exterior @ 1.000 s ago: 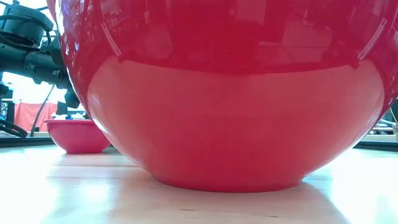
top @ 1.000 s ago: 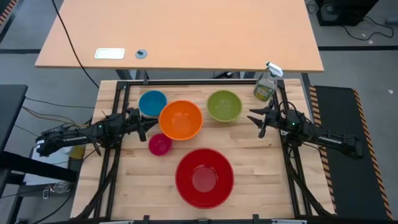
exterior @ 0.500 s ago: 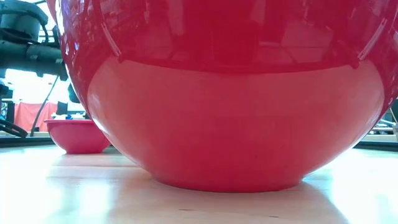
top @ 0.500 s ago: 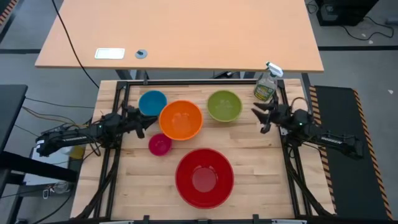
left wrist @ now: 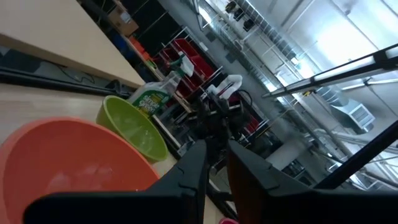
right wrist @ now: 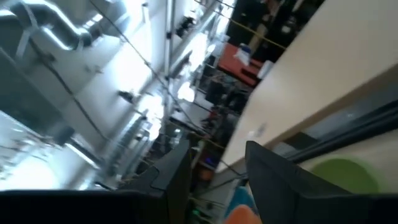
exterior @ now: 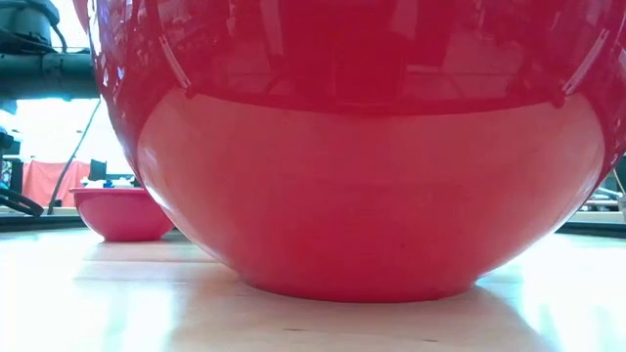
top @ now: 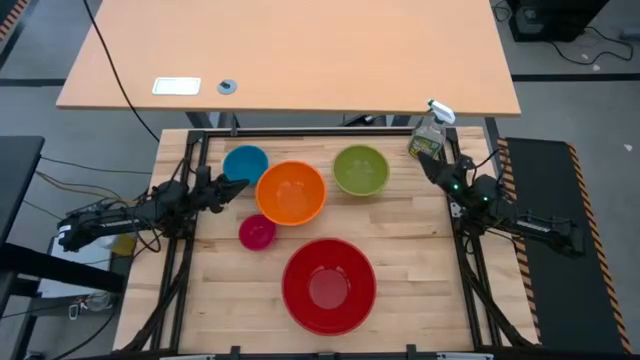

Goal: Nest bowls inside each other
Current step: Stack the orange bowl on top of the red bowl

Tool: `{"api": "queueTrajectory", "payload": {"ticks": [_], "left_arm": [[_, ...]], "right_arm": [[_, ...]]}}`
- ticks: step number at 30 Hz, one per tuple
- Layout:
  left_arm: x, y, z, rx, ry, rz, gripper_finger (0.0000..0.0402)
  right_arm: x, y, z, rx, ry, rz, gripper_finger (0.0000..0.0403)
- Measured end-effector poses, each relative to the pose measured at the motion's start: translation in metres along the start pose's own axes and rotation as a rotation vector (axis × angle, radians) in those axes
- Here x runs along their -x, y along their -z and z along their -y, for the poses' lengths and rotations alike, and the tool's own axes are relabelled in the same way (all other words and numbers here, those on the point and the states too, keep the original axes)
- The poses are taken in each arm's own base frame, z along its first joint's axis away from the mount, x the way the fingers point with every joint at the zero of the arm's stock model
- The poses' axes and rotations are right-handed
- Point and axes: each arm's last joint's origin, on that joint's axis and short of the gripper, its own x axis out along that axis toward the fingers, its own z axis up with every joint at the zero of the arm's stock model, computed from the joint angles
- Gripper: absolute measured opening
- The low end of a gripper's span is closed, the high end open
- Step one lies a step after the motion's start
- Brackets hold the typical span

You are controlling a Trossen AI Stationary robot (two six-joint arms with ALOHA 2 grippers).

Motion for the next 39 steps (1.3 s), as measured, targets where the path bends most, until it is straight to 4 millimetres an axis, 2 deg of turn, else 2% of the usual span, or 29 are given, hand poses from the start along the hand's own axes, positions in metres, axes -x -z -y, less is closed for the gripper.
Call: {"api": "queueTrajectory", "payload": {"ticks": [9,13,17,20,23,34,39], "left_arm": [[0.0,-0.003,0.004,0.032,0.039,0.034,0.0064],[0.002,-0.015,0.012,0.068,0.088,0.196,0.0064],[0.004,-0.02,0.017,0.169,0.133,0.267,0.0064],[0.001,-0.02,0.019,0.233,0.135,0.183,0.0064],[-0.001,-0.023,0.025,0.217,0.097,0.097,0.0064],[-0.012,-0.043,0.049,-0.097,-0.224,-0.166,0.0064],[-0.029,-0.048,0.056,-0.103,-0.332,-0.243,0.0064]], "right_arm": [[0.001,-0.008,-0.008,-0.11,-0.047,0.123,0.0159],[-0.002,-0.004,-0.007,-0.092,-0.032,0.083,0.0158],[-0.009,-0.005,-0.019,-0.074,-0.018,0.046,0.0151],[-0.019,-0.005,-0.031,-0.034,0.009,0.022,0.0147],[-0.032,-0.005,-0.043,0.004,0.043,-0.003,0.0146],[-0.088,0.011,-0.074,0.221,0.226,-0.294,0.0146],[-0.112,0.019,-0.079,0.316,0.195,-0.491,0.0146]]}}
